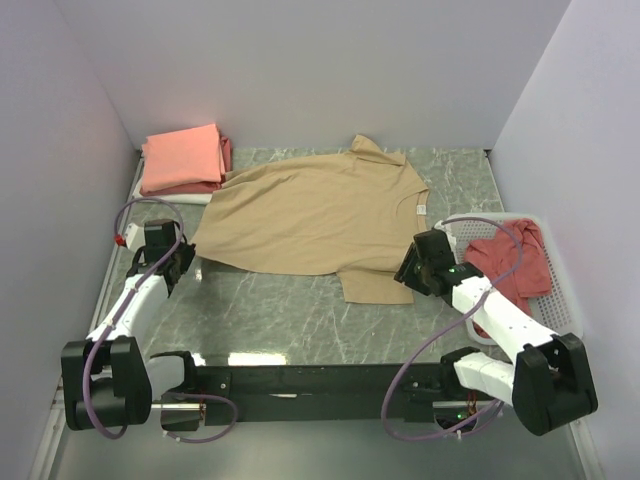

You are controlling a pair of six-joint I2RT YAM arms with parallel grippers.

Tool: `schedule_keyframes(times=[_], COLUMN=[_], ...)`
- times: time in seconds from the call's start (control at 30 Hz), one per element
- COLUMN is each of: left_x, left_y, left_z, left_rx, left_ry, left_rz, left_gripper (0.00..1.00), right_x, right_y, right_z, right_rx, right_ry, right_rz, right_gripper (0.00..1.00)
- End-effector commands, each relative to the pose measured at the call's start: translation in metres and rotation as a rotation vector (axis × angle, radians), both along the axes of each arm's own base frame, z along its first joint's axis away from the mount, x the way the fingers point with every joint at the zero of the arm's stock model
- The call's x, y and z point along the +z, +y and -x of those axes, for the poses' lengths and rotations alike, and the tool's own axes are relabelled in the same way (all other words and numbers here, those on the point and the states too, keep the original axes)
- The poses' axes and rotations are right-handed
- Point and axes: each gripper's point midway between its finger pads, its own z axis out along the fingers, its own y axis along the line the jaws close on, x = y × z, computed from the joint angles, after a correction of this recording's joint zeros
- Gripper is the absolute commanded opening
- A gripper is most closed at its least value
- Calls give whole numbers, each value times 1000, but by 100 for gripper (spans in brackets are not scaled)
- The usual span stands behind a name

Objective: Fold and stack the t-shirts
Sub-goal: Flatten the tshirt out

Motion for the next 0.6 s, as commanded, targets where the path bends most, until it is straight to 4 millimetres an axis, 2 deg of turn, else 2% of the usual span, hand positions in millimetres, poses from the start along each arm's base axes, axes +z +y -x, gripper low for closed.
schedule_keyframes(times=[0.0,0.1,0.23,0.57], left_x=[24,24,22,26], left_y=[-2,-5,-8,-7], left_z=[-8,-9,-11,-14], left_rx=[-28,-34,-42,-42], left_ry=[-77,-86,-85,-86], left_rz=[-11,4,19,16], left_gripper=[1,1,1,1], right_x=[-10,-21,-26,-49], right_y=[-8,-14,-20,0], right_z=[3,12,15,18], right_rx=[-65,-103,-128,-73], right_ry=[24,57,85,183], right_rz=[45,60,92,118], right_gripper=[52,52,53,55])
